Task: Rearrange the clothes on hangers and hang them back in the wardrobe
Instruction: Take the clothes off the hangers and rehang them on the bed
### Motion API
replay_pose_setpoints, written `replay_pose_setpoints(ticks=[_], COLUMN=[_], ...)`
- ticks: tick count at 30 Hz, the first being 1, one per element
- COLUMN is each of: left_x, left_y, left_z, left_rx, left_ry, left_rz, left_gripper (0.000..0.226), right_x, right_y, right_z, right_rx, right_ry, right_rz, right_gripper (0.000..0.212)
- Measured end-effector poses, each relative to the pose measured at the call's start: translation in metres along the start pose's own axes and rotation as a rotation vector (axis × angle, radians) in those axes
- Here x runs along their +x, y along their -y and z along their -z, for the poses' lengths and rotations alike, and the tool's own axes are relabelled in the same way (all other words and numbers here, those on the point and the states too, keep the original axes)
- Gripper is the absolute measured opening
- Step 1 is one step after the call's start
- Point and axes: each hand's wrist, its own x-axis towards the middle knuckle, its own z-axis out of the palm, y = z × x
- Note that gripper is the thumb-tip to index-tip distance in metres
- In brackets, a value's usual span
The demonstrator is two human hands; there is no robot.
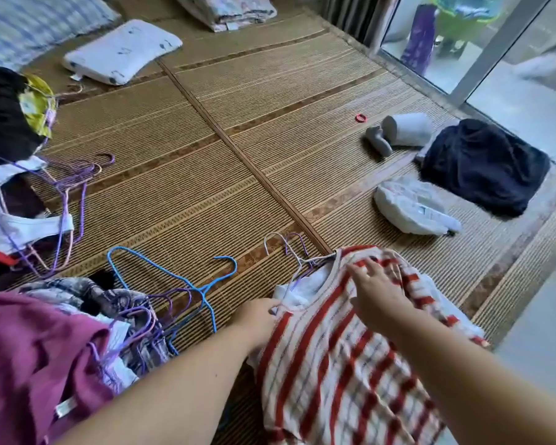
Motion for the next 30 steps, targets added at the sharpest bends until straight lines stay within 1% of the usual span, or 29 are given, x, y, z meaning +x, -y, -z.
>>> replay_pose_setpoints(ticks=[3,6,10,13,15,18,22,24,28,30], left_x=[-0.013,-0.048,-0.115,-0.176,-0.218,-0.278,-0.336,-0.351,-0.365,-0.362], left_y=[-0.008,-0.011,0.006,0.023,0.042,0.082,0.144,0.172,0.223,0.248], left_z=[0.011,0.021,0.021,0.022,0.024,0.026,0.028,0.033,0.049,0.058], left_rx=[-0.026,0.001,0.052,0.062,0.067,0.02,-0.013,0.01,0.005,0.004], left_ry=[0.014,-0.047,-0.095,-0.129,-0.163,-0.207,-0.277,-0.306,-0.333,-0.335], left_rz=[-0.017,-0.054,-0.087,-0.126,-0.139,-0.127,-0.085,-0.045,0.025,0.031], left_gripper=[0.052,0.052,0.054,0.055,0.056,0.065,0.06,0.056,0.059,0.06], right_x=[-0.036,-0.074,-0.125,-0.166,-0.195,-0.237,-0.287,-0.302,-0.313,-0.307], right_y=[0.009,0.013,0.023,0.038,0.059,0.099,0.156,0.18,0.227,0.252], right_z=[-0.021,-0.026,-0.019,-0.011,-0.009,-0.015,-0.041,-0.053,-0.076,-0.09], right_rx=[0.073,0.168,0.285,0.282,0.274,0.316,0.354,0.348,0.386,0.421], right_ry=[0.048,0.043,0.0,0.015,0.034,0.023,0.065,0.087,0.142,0.166], right_rz=[0.06,0.077,0.096,0.118,0.159,0.233,0.315,0.345,0.408,0.374], right_gripper=[0.068,0.068,0.069,0.071,0.073,0.072,0.074,0.074,0.07,0.071])
